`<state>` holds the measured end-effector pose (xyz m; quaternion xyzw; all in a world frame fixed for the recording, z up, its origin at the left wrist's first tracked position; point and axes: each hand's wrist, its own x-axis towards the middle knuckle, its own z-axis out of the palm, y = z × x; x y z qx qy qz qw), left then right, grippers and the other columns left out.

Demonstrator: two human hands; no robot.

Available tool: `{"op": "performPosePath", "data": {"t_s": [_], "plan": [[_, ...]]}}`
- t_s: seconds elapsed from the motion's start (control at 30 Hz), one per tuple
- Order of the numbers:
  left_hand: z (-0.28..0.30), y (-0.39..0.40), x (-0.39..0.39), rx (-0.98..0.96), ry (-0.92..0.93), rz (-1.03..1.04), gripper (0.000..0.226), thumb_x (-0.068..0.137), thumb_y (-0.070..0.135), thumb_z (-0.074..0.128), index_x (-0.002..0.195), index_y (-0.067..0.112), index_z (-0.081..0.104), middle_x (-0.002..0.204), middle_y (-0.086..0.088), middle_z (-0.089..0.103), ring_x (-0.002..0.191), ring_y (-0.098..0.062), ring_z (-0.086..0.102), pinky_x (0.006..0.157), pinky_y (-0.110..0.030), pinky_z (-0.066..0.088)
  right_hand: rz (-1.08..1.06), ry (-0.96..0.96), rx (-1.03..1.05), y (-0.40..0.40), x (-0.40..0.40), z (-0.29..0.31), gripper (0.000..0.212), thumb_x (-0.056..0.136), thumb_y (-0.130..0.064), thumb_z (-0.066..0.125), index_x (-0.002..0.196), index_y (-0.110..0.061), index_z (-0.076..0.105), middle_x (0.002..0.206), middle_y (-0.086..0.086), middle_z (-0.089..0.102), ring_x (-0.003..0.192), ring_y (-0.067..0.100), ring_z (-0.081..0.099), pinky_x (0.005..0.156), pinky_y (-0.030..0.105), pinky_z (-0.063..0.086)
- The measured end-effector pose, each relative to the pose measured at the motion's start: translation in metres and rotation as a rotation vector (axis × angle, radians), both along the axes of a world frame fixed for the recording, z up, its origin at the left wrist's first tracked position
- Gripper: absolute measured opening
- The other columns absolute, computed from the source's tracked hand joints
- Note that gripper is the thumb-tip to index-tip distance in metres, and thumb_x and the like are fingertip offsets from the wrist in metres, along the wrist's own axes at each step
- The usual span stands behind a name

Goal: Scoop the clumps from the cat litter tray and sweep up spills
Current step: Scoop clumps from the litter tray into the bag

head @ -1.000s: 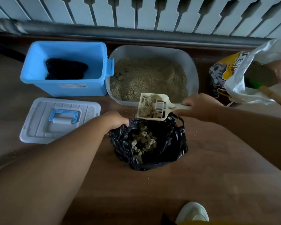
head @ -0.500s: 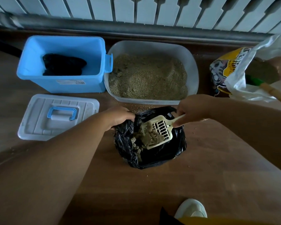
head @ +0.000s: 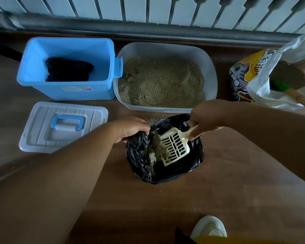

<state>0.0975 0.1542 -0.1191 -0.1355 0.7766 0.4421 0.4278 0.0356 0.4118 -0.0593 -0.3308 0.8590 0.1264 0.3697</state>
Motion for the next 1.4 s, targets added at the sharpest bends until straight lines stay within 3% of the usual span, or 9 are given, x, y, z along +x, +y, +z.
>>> {"op": "performPosePath", "data": {"t_s": [0.4, 0.5, 0.57, 0.73, 0.8, 0.93, 1.07, 1.2, 1.4], "plan": [[0.001, -0.002, -0.002, 0.048, -0.076, -0.044, 0.022, 0.082, 0.021, 0.066, 0.061, 0.027, 0.064, 0.083, -0.003, 0.063, 0.084, -0.023, 0.056, 0.077, -0.032, 0.041, -0.058, -0.066, -0.002, -0.008, -0.007, 0.007, 0.055, 0.080, -0.070, 0.063, 0.059, -0.020, 0.059, 0.056, 0.000, 0.054, 0.048, 0.012, 0.046, 0.051, 0.026, 0.030], [0.001, -0.003, -0.002, 0.038, -0.088, -0.059, 0.008, 0.082, 0.023, 0.067, 0.075, 0.022, 0.071, 0.095, -0.010, 0.071, 0.089, -0.025, 0.061, 0.081, -0.033, 0.043, -0.103, -0.084, -0.028, -0.008, -0.011, 0.016, 0.053, 0.082, -0.068, 0.063, 0.061, -0.020, 0.060, 0.053, -0.002, 0.054, 0.044, 0.009, 0.047, 0.051, 0.024, 0.032], [0.000, -0.004, -0.002, 0.027, -0.085, -0.060, 0.017, 0.081, 0.026, 0.069, 0.095, 0.019, 0.076, 0.105, -0.010, 0.075, 0.099, -0.026, 0.067, 0.090, -0.035, 0.046, -0.163, -0.101, -0.110, -0.006, -0.016, 0.023, 0.052, 0.082, -0.066, 0.064, 0.062, -0.019, 0.061, 0.051, -0.003, 0.052, 0.042, 0.008, 0.045, 0.051, 0.026, 0.033], [0.006, -0.007, -0.010, -0.015, -0.022, -0.066, 0.032, 0.069, 0.042, 0.072, 0.096, 0.025, 0.078, 0.102, -0.006, 0.077, 0.101, -0.027, 0.071, 0.100, -0.044, 0.051, -0.165, -0.020, -0.223, 0.002, -0.025, 0.028, 0.048, 0.082, -0.069, 0.061, 0.063, -0.024, 0.064, 0.056, -0.003, 0.056, 0.048, 0.010, 0.046, 0.053, 0.029, 0.034], [0.012, -0.009, -0.017, -0.054, 0.011, -0.082, 0.035, 0.068, 0.045, 0.073, 0.097, 0.026, 0.077, 0.101, -0.006, 0.076, 0.097, -0.025, 0.071, 0.096, -0.040, 0.054, -0.195, -0.004, -0.253, 0.006, -0.027, 0.028, 0.050, 0.081, -0.072, 0.059, 0.065, -0.024, 0.066, 0.059, -0.002, 0.060, 0.049, 0.009, 0.049, 0.053, 0.029, 0.037], [0.027, -0.013, -0.030, -0.171, -0.090, -0.232, 0.025, 0.084, 0.030, 0.069, 0.101, 0.012, 0.067, 0.090, -0.006, 0.071, 0.080, -0.020, 0.069, 0.066, -0.026, 0.055, -0.315, -0.068, -0.343, 0.014, -0.032, 0.027, 0.057, 0.074, -0.078, 0.058, 0.066, -0.022, 0.069, 0.052, 0.000, 0.057, 0.045, 0.009, 0.048, 0.052, 0.028, 0.038], [0.032, -0.011, -0.029, -0.266, -0.211, -0.423, 0.037, 0.083, 0.029, 0.072, 0.114, 0.011, 0.063, 0.114, -0.008, 0.066, 0.098, -0.020, 0.066, 0.071, -0.028, 0.055, -0.426, -0.109, -0.375, 0.019, -0.042, 0.038, 0.064, 0.078, -0.071, 0.057, 0.067, -0.009, 0.062, 0.042, -0.007, 0.048, 0.038, 0.006, 0.041, 0.055, 0.027, 0.038], [0.023, -0.005, -0.021, -0.279, -0.252, -0.526, 0.079, 0.081, 0.033, 0.077, 0.149, 0.015, 0.040, 0.150, -0.008, 0.041, 0.131, -0.028, 0.048, 0.094, -0.036, 0.052, -0.549, 0.003, -0.476, 0.023, -0.049, 0.040, 0.064, 0.080, -0.071, 0.053, 0.067, -0.009, 0.064, 0.041, -0.005, 0.051, 0.033, 0.004, 0.040, 0.051, 0.025, 0.040], [0.017, 0.000, -0.026, -0.264, -0.222, -0.574, 0.090, 0.080, 0.036, 0.077, 0.154, 0.014, 0.031, 0.156, -0.008, 0.033, 0.133, -0.027, 0.045, 0.101, -0.041, 0.051, -0.540, 0.197, -0.444, 0.011, -0.051, 0.029, 0.050, 0.089, -0.065, 0.054, 0.070, -0.021, 0.064, 0.055, -0.003, 0.062, 0.049, 0.012, 0.058, 0.052, 0.030, 0.043]]}}
